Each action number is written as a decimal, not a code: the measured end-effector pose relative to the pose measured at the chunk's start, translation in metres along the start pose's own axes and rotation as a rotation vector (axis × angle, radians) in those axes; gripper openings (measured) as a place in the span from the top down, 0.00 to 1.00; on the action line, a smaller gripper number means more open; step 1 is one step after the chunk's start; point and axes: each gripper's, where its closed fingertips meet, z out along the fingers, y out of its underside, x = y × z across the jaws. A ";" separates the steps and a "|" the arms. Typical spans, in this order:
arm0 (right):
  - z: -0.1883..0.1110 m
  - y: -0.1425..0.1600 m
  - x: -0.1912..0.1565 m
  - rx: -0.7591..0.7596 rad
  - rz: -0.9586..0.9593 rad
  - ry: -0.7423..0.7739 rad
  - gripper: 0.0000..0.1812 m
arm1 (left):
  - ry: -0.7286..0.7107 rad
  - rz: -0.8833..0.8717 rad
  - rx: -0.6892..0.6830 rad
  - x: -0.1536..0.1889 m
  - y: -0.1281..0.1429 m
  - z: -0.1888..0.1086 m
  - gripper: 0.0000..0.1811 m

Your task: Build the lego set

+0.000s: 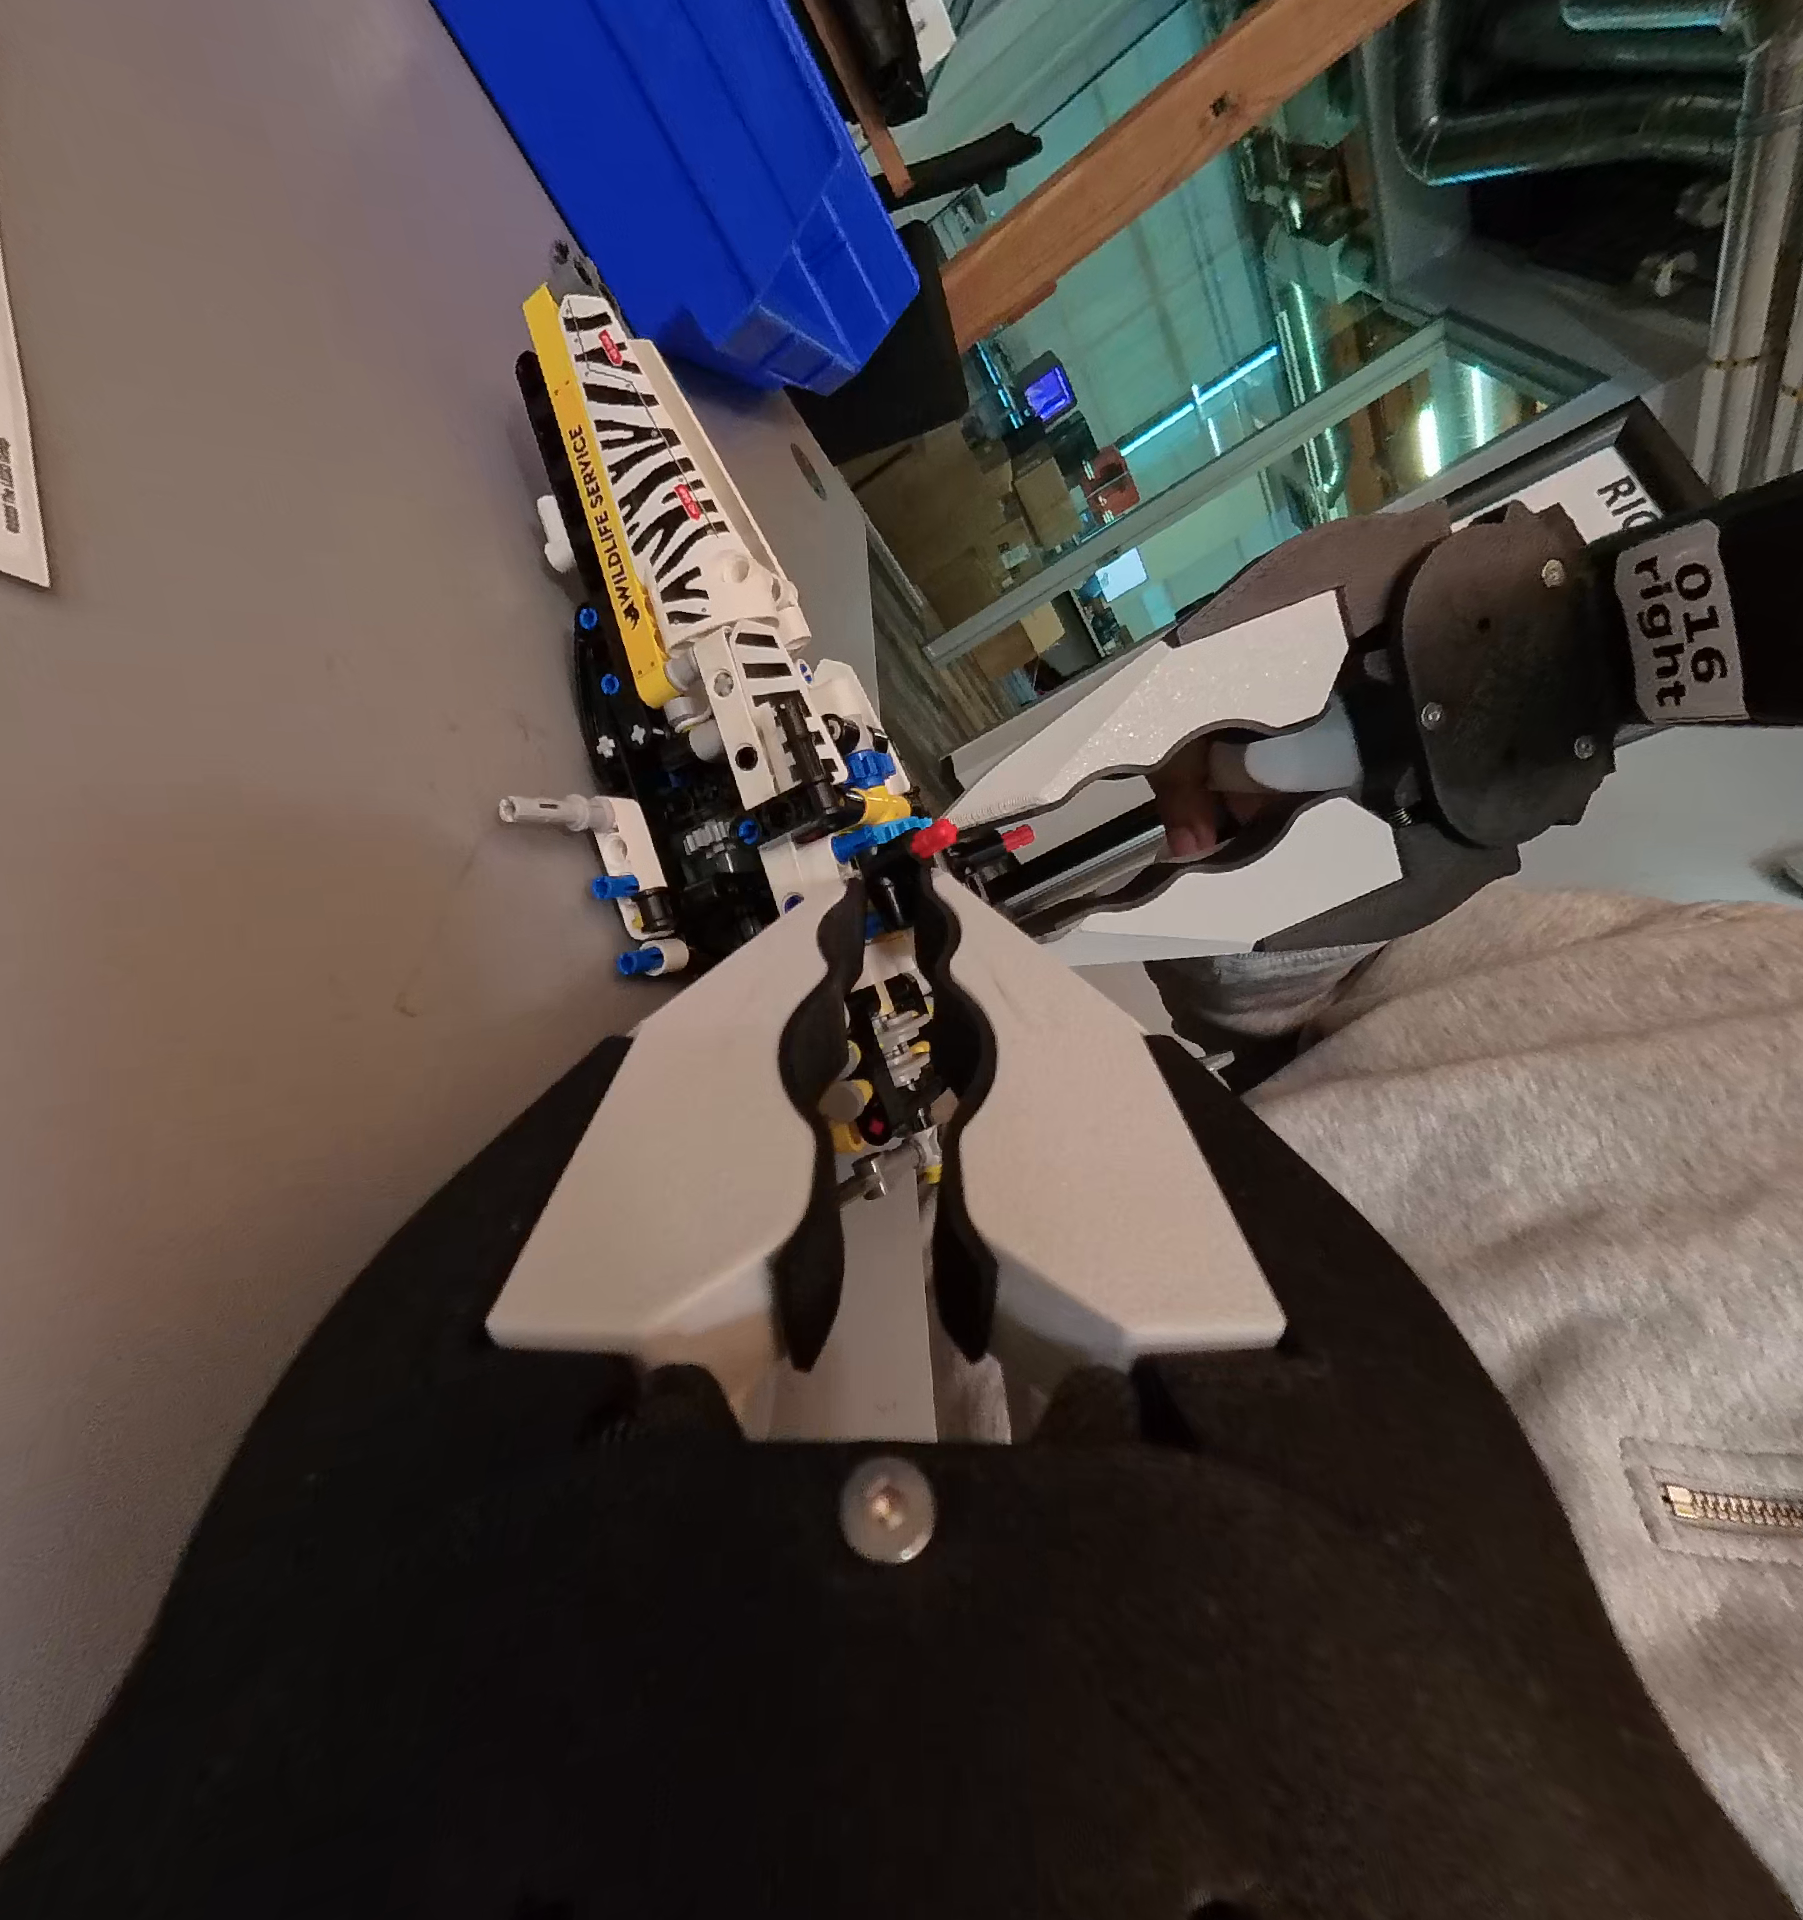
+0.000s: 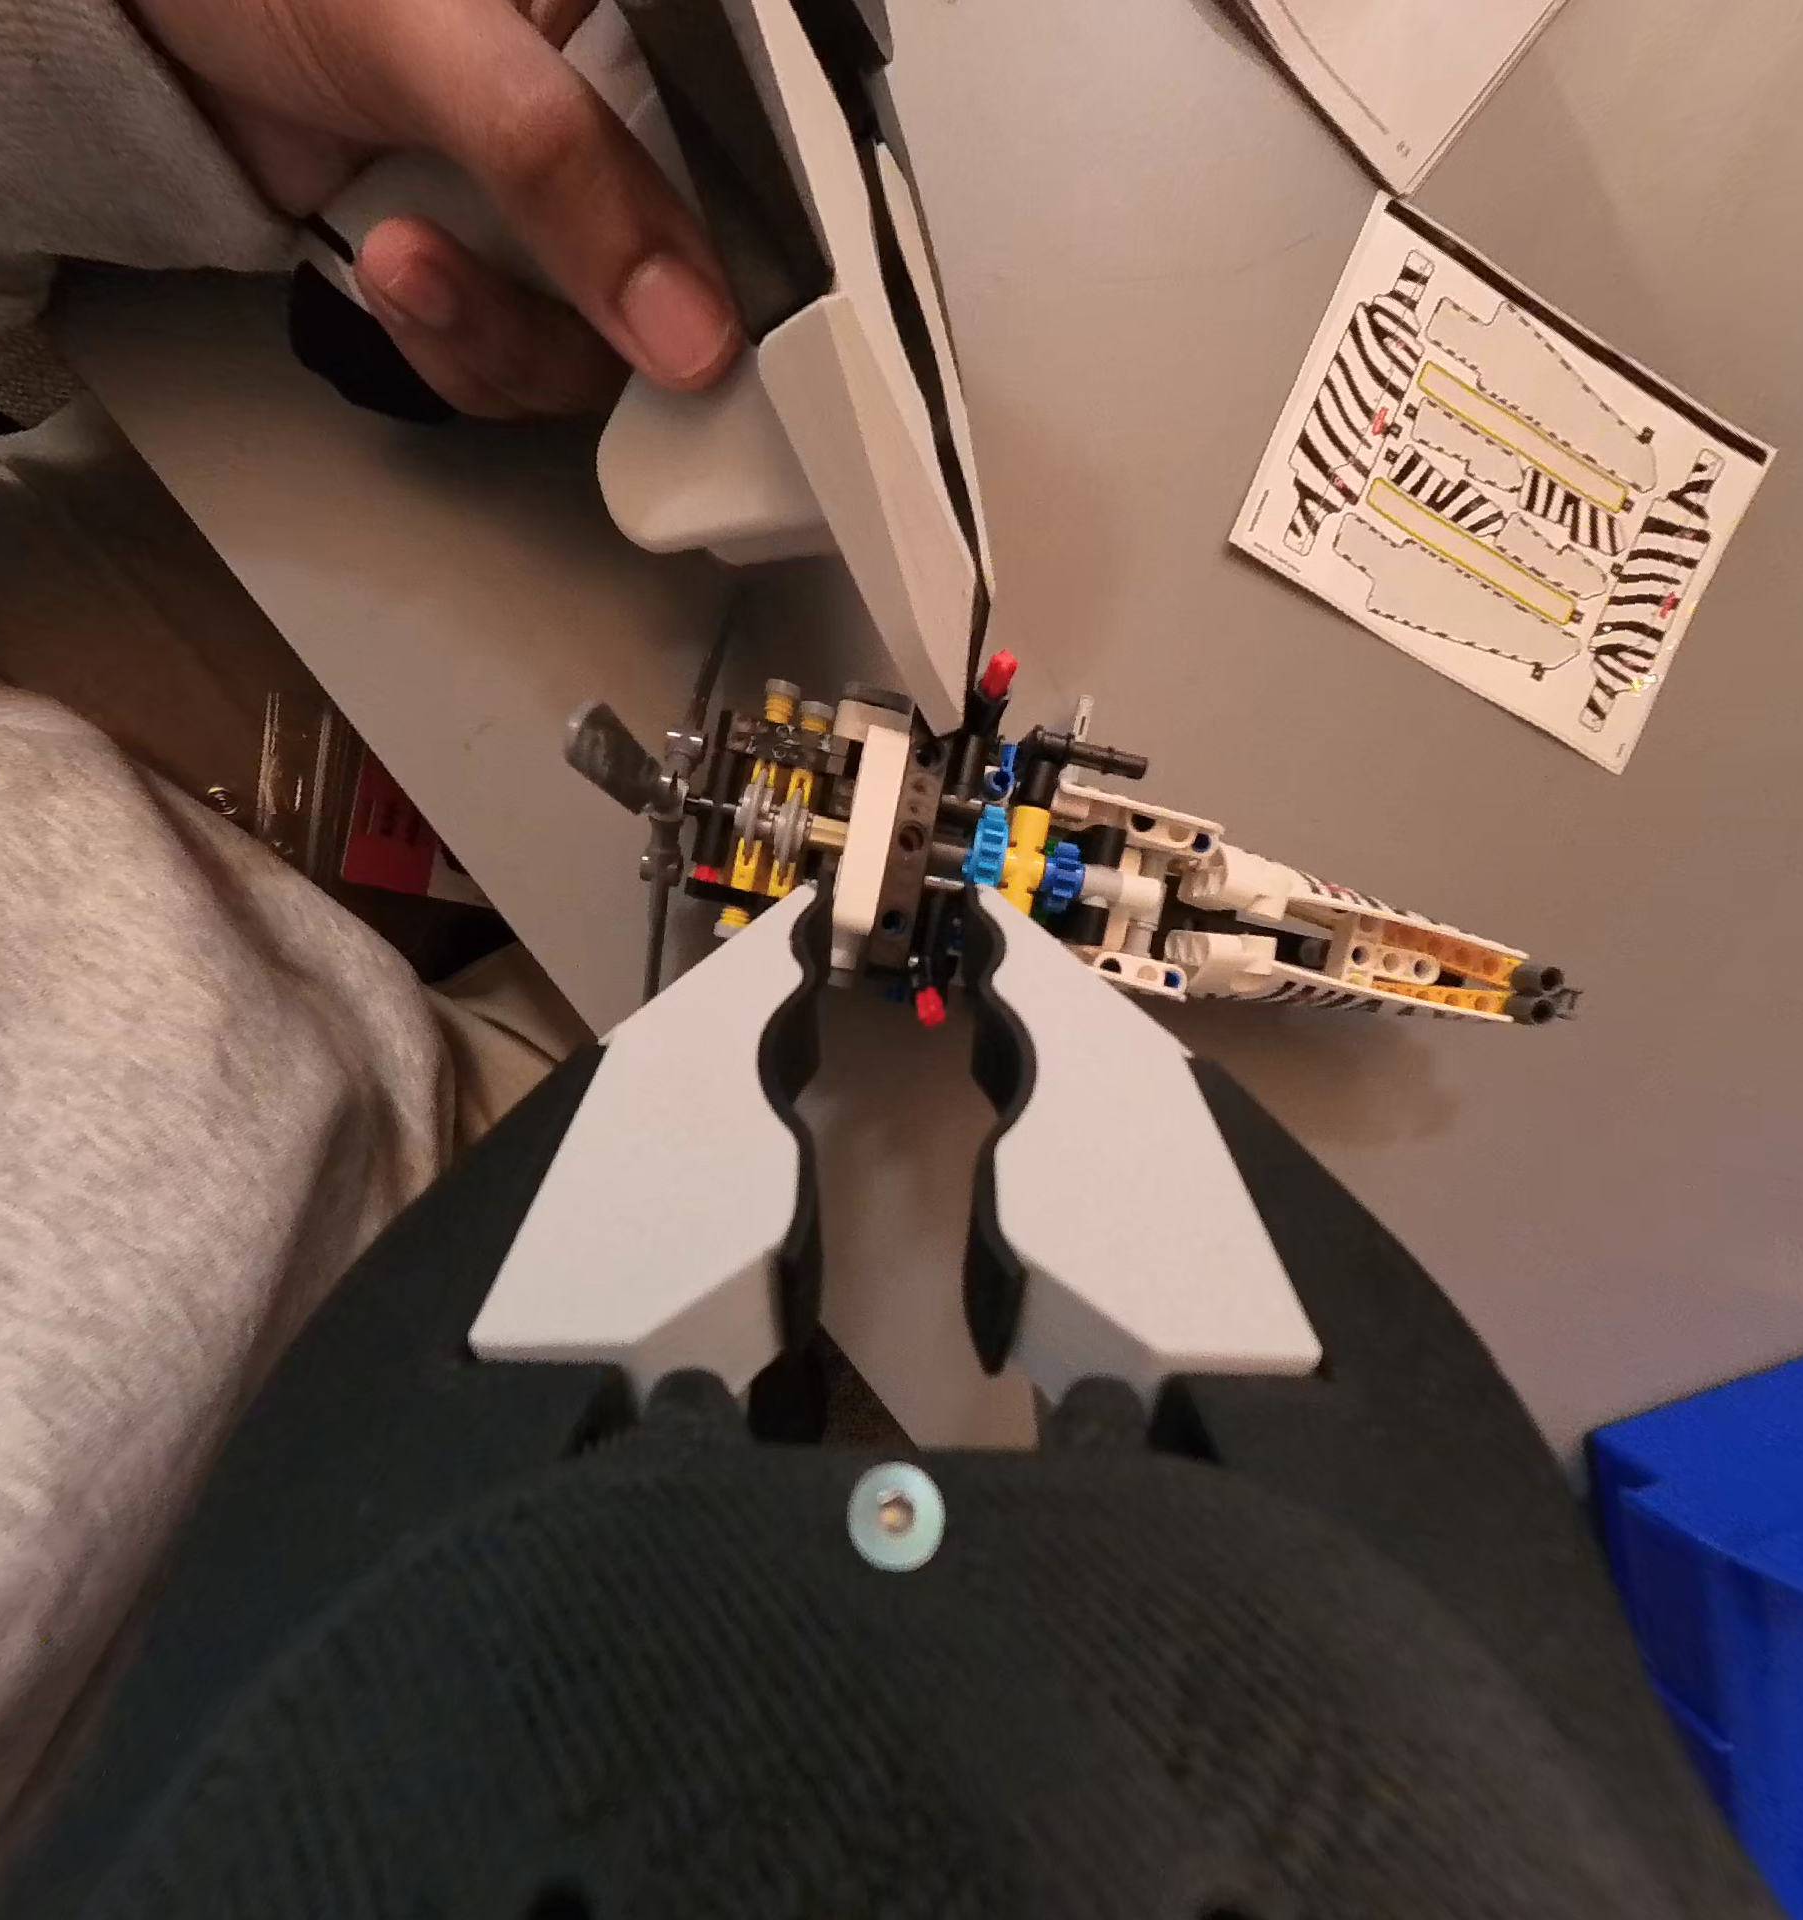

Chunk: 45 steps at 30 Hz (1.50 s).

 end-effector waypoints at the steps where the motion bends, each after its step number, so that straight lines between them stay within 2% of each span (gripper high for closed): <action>1: 0.000 0.000 0.000 -0.001 -0.001 0.000 0.88 | -0.001 0.001 0.000 0.000 0.000 0.000 0.96; 13: 0.000 0.000 0.000 -0.015 -0.013 0.007 0.88 | -0.084 0.007 -0.051 -0.010 0.004 -0.001 0.82; 15: 0.000 0.000 0.000 -0.017 -0.017 0.008 0.88 | -0.069 0.002 -0.061 -0.007 0.004 -0.001 0.84; 18: 0.000 -0.001 0.001 -0.017 -0.021 0.014 0.88 | 0.035 -0.033 -0.092 0.006 0.010 0.000 0.78; 19: 0.000 -0.001 0.001 -0.017 -0.022 0.014 0.88 | 0.013 -0.033 -0.105 0.002 0.012 0.001 0.76; 25: 0.000 -0.002 0.001 -0.014 -0.022 0.011 0.88 | -0.049 -0.007 -0.142 -0.005 0.015 0.006 0.79; 45: -0.001 0.000 0.001 0.019 -0.037 -0.020 0.88 | 0.028 -0.032 -0.211 -0.003 0.019 0.012 0.79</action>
